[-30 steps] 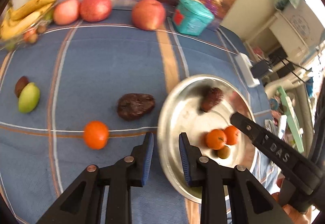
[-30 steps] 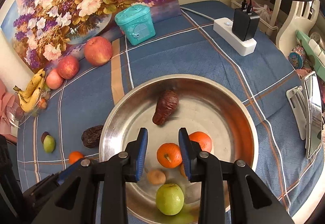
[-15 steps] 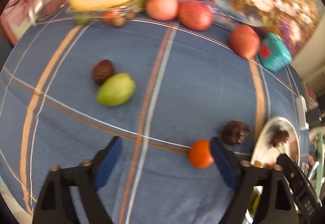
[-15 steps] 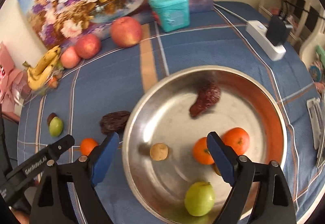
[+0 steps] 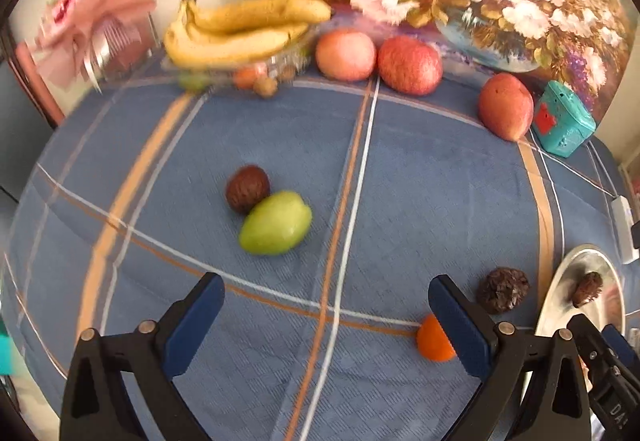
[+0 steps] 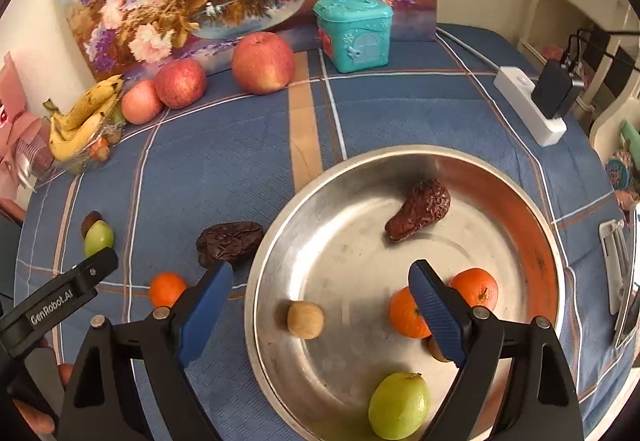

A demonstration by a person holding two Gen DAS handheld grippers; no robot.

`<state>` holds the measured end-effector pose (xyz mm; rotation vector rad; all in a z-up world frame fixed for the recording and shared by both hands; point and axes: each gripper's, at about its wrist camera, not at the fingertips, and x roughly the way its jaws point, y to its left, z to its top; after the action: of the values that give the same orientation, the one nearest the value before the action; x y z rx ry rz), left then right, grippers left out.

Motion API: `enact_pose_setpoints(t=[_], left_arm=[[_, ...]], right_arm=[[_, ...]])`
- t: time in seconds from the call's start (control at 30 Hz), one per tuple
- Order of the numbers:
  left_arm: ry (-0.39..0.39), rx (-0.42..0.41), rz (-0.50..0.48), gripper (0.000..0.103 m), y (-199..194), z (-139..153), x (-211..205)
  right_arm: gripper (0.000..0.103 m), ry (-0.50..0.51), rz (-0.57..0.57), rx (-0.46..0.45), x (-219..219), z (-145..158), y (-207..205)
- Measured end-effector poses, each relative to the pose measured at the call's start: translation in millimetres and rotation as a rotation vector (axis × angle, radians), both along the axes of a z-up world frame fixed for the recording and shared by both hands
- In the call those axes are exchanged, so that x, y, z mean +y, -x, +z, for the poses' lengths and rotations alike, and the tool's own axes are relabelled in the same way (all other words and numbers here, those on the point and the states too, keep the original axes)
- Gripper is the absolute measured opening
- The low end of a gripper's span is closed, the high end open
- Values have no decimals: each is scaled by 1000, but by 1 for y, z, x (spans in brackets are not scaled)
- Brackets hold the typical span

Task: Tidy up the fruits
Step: 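Grasp the last tangerine with the left tool while the right tool reaches the dark dried date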

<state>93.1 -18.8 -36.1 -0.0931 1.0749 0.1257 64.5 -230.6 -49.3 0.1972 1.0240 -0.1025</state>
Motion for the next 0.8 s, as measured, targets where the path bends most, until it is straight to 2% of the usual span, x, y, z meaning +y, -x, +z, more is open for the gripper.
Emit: enact_pose_setpoints(t=[0.13, 0.27, 0.43, 0.57, 0.63, 0.8], left_arm=[[48, -25, -4, 103, -6, 5, 1], [43, -46, -19, 103, -13, 8, 0], [171, 4, 2, 103, -16, 5, 14], [132, 54, -38, 102, -13, -1, 4], [156, 87, -75, 101, -13, -7, -4], [222, 143, -147, 91, -9, -19, -22]], right_arm=[[90, 25, 26, -18, 6, 3, -5], [90, -24, 41, -71, 8, 14, -11], [90, -4, 56, -120, 11, 26, -21], [90, -53, 64, -126, 10, 27, -25], [90, -59, 72, -108, 12, 24, -26], [90, -66, 82, -76, 15, 15, -26]])
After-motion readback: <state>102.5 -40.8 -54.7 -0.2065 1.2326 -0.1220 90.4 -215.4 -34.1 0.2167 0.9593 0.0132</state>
